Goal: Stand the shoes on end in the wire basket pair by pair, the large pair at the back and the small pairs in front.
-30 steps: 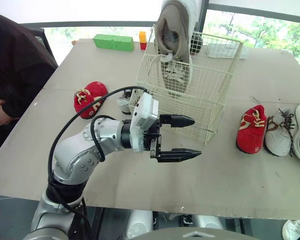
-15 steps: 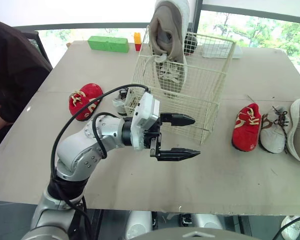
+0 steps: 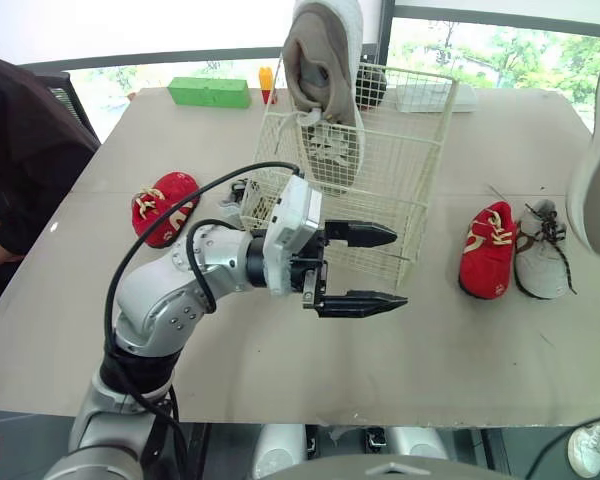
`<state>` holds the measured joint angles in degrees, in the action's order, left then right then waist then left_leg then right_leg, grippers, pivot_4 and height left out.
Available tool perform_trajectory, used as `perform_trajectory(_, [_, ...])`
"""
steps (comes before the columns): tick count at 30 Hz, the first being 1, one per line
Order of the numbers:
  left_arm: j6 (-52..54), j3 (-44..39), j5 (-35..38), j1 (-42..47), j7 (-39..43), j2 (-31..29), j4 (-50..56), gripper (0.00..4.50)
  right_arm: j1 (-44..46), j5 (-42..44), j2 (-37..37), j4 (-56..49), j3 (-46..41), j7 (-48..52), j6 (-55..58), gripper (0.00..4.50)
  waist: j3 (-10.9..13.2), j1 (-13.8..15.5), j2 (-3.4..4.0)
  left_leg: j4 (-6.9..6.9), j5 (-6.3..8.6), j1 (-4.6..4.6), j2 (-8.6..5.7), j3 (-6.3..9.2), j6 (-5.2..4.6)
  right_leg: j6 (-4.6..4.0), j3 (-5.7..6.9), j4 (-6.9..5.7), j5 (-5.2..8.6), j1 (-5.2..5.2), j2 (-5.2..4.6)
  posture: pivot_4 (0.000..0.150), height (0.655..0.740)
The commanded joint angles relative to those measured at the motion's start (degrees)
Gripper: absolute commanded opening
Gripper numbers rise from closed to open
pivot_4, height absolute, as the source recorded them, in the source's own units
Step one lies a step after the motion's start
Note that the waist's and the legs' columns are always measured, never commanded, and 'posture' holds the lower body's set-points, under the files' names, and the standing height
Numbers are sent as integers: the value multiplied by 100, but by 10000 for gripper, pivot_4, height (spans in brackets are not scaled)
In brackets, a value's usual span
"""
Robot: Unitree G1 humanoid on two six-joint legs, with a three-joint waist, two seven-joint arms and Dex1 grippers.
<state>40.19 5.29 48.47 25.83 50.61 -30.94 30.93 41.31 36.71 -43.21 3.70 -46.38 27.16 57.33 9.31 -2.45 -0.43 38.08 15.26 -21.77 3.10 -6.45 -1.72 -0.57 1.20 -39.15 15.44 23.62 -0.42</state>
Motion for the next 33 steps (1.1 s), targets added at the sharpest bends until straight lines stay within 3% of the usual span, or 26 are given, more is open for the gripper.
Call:
perform_trajectory(1, [-437, -202, -424, -188, -580, 219, 196, 45000, 987, 895, 616, -1551, 199, -1105, 140, 72, 10, 14, 0, -4, -4, 4, -5, 16, 7, -1, -15, -12, 0, 3, 11, 1500, 7400])
perform_trajectory(3, [-816, -399, -610, -396, -900, 498, 258, 45000, 1591, 1048, 1299, -1900, 708, -1686, 26, 72, 9, 52, -5, -5, -7, 16, -3, 38, 13, -3, -3, -10, 0, 7, 22, 1500, 7400])
perform_trajectory(7, [-537, -1158, 108, -1053, -1325, 452, 590, 45000, 2464, 331, 2514, -1871, 2043, -2203, -995, 72, 10, -19, -6, -2, -7, -2, -2, 26, 13, -31, -39, -25, -17, 47, 26, 1500, 7400])
perform_trajectory(14, [-1189, -2006, -41, -2060, -1397, 306, 794, 45000, 2227, -1405, 3265, -1159, 3643, -2544, -2817, 72, -3, 166, -38, 28, -2, -112, -3, 21, 0, -37, -56, -37, -20, 119, 21, 1500, 7400])
perform_trajectory(18, [-1588, -2089, -322, -2453, -1086, 119, 778, 45000, 1913, -2009, 3376, -737, 3900, -2605, -3654, 72, -2, 188, -42, 28, 10, -120, -8, 12, -20, -37, -51, -29, -20, 119, 9, 1500, 7400])
perform_trajectory(24, [-1756, -2183, -194, -2410, -957, 49, 664, 45000, 1456, -2607, 3505, -627, 4230, -2659, -4250, 72, -2, 124, -42, 27, 10, -109, -6, 11, -20, -39, -51, -44, -19, 119, 13, 1500, 7400])
perform_trajectory(33, [-1852, -2074, -262, -2304, -839, 45, 508, 45000, 1125, -2787, 3623, -365, 4086, -2860, -4532, 72, -4, 53, -47, 29, 9, -102, -2, 11, -18, -39, -52, -57, -18, 118, 16, 1500, 7400])
